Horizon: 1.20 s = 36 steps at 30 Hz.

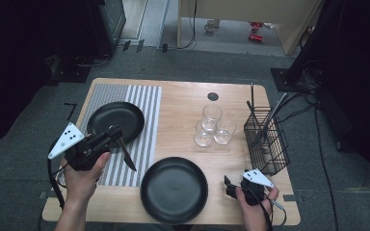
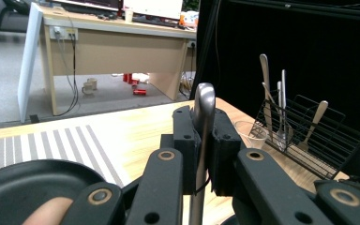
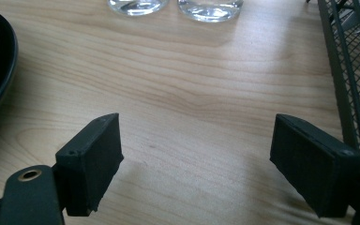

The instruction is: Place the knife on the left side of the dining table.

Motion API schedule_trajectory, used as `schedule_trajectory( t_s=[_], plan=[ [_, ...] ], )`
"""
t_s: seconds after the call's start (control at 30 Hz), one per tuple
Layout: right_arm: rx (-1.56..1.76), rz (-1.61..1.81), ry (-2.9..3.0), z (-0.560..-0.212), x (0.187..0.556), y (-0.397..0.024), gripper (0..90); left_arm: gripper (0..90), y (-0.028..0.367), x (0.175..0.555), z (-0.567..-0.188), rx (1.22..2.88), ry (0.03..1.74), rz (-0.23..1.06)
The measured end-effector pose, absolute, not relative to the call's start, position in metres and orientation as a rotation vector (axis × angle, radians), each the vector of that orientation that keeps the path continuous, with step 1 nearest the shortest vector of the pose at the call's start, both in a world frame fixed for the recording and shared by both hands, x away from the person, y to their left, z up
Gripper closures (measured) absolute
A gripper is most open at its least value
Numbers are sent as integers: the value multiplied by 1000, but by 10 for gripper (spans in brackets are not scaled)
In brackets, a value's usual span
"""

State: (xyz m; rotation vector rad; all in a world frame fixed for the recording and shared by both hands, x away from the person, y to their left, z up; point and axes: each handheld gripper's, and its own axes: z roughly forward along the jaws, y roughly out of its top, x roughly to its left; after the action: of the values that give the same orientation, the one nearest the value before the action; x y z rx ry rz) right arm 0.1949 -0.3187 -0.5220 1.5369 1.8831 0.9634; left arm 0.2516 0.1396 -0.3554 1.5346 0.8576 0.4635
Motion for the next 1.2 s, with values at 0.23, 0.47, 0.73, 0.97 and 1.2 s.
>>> schedule_trajectory(
  t_s=[0.23, 0.47, 0.73, 0.97, 1.2],
  plan=[
    [1558, 834, 1908, -524, 198, -316, 151, 850, 139, 254, -359, 1537, 870, 468],
    [1596, 868, 1928, -525, 199, -320, 146, 850, 140, 256, -364, 1511, 899, 505],
    [1596, 870, 1929, -525, 198, -319, 146, 851, 140, 259, -371, 1471, 927, 544],
    [1595, 870, 1929, -525, 198, -319, 146, 851, 136, 264, -380, 1455, 939, 526],
    [1596, 870, 1929, -525, 198, -319, 146, 850, 134, 265, -390, 1403, 934, 540]
  ],
)
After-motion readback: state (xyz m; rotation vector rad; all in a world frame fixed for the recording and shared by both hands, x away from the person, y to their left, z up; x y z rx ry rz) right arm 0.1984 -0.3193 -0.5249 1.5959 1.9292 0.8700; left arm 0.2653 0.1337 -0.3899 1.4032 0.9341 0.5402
